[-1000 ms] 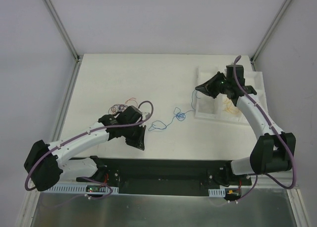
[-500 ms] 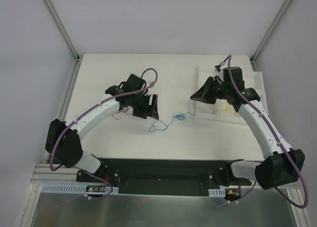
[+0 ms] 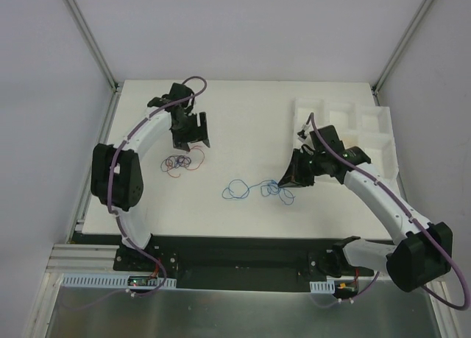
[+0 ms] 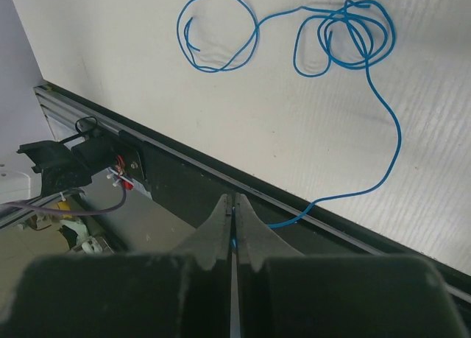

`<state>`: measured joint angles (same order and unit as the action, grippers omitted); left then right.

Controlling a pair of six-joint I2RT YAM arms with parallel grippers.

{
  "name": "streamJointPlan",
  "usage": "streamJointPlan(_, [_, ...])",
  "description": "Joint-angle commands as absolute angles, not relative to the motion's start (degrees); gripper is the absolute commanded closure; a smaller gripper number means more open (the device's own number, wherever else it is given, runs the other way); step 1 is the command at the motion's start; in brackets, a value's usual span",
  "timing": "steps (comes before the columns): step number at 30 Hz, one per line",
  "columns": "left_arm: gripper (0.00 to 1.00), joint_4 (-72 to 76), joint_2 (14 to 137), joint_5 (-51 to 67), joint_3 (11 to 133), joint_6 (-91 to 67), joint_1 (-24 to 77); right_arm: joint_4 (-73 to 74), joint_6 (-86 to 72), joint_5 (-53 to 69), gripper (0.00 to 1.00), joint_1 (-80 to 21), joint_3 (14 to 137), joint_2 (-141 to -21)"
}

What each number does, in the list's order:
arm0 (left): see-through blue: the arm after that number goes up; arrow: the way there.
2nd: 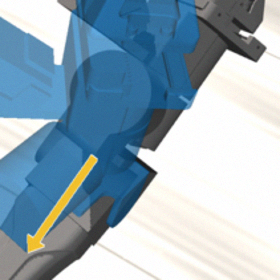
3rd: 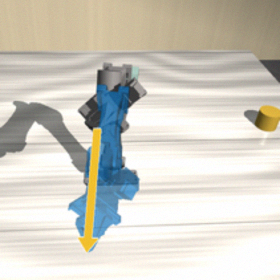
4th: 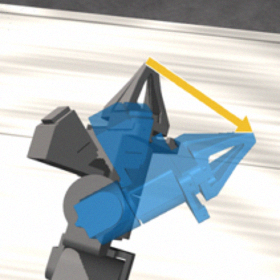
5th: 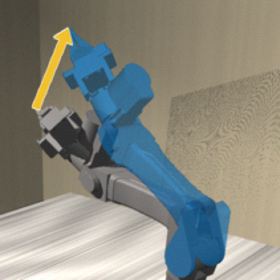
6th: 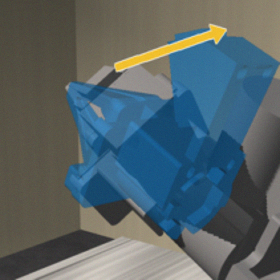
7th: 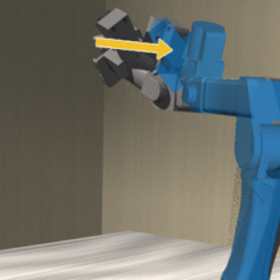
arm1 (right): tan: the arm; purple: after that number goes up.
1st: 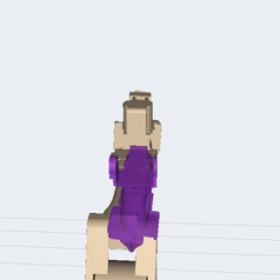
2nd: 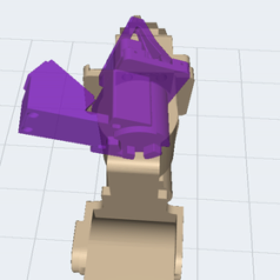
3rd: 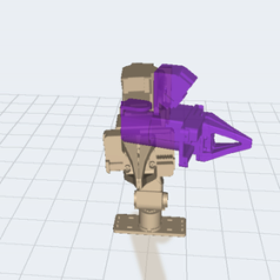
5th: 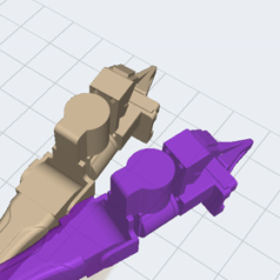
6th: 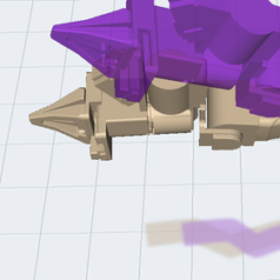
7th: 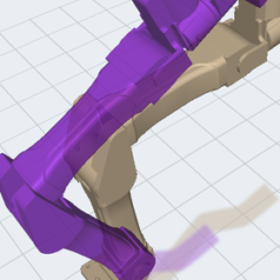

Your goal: Untangle the cables

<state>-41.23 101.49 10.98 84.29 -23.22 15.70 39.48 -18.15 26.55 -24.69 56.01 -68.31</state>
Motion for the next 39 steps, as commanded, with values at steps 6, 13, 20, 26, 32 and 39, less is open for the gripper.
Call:
streamJointPlan(6, [0.22, -45.17, 114.34, 10.21, 92.63, -26.44, 15.91, 39.90, -16.53, 26.98, 0.99, -25.49, 63.45, -73.21])
streamJointPlan(13, [0.32, -45.79, 122.16, 11.16, 98.96, -27.78, 15.82, 40.78, -16.00, 26.63, 1.00, -26.72, 67.49, -76.81])
streamJointPlan(20, [1.00, -48.34, 123.15, 11.25, 102.92, -21.01, 15.73, 40.61, -16.26, 27.77, 1.00, -27.86, 70.92, -81.38])
streamJointPlan(26, [0.76, -48.08, 112.26, 15.37, 93.54, -18.19, 15.64, 41.48, -14.60, 28.12, 1.00, -30.15, 76.19, -82.71])
streamJointPlan(32, [0.41, -42.89, 101.61, 22.67, 85.43, -18.28, 17.05, 42.45, -13.09, 30.92, 1.00, -30.15, 78.93, -81.65])
streamJointPlan(39, [0.52, -36.74, 98.34, 32.77, 84.98, -18.46, 22.93, 38.14, -11.87, 33.05, 1.00, -28.92, 66.12, -71.82])
